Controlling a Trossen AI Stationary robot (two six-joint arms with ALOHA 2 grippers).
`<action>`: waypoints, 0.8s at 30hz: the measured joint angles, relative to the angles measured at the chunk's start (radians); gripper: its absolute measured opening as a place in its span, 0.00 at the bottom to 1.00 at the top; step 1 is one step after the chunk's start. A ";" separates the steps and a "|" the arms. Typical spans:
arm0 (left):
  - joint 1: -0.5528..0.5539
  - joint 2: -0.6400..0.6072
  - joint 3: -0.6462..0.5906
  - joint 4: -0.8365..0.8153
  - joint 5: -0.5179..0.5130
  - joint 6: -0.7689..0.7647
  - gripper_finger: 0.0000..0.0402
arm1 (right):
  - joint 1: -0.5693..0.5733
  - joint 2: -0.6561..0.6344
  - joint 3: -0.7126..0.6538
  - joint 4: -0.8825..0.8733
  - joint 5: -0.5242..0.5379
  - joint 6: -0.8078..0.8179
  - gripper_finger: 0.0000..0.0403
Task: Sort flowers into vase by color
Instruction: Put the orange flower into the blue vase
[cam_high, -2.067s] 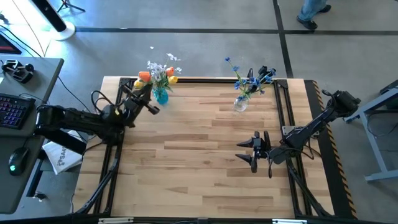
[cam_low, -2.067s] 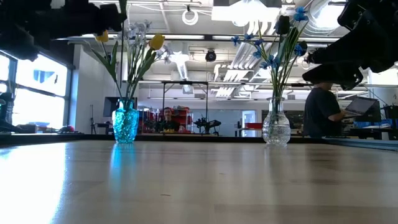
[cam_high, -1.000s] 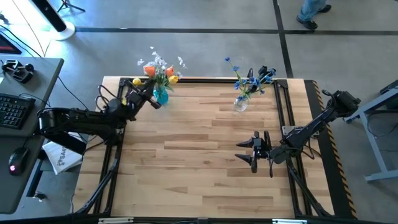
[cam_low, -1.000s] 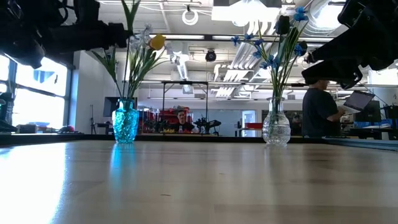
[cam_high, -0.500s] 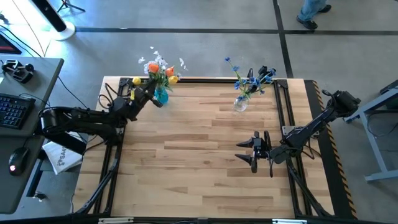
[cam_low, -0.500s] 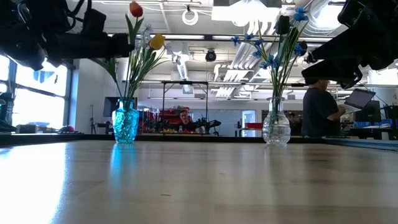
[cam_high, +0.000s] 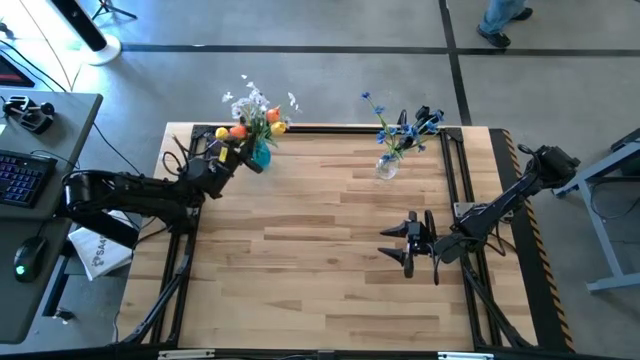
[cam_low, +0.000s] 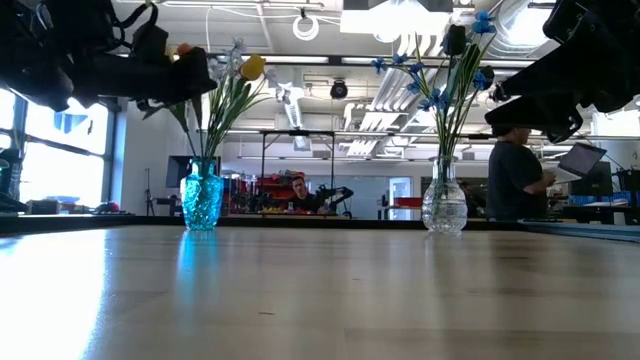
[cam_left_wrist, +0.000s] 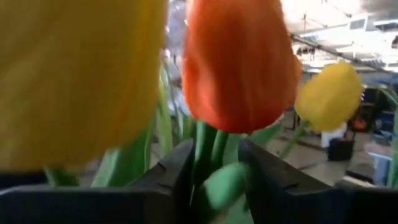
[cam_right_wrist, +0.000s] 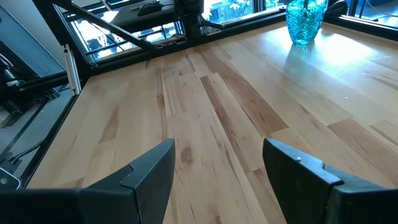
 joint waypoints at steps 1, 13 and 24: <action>-0.006 -0.002 0.005 -0.022 -0.001 -0.015 0.28 | 0.000 0.000 0.000 0.000 0.000 0.000 0.60; -0.056 -0.092 0.373 -1.066 -0.121 -0.056 0.29 | 0.000 0.000 0.000 0.000 0.000 0.000 0.60; -0.055 -0.091 0.762 -1.831 -0.025 -0.228 0.29 | 0.000 0.000 0.000 0.000 0.000 0.000 0.60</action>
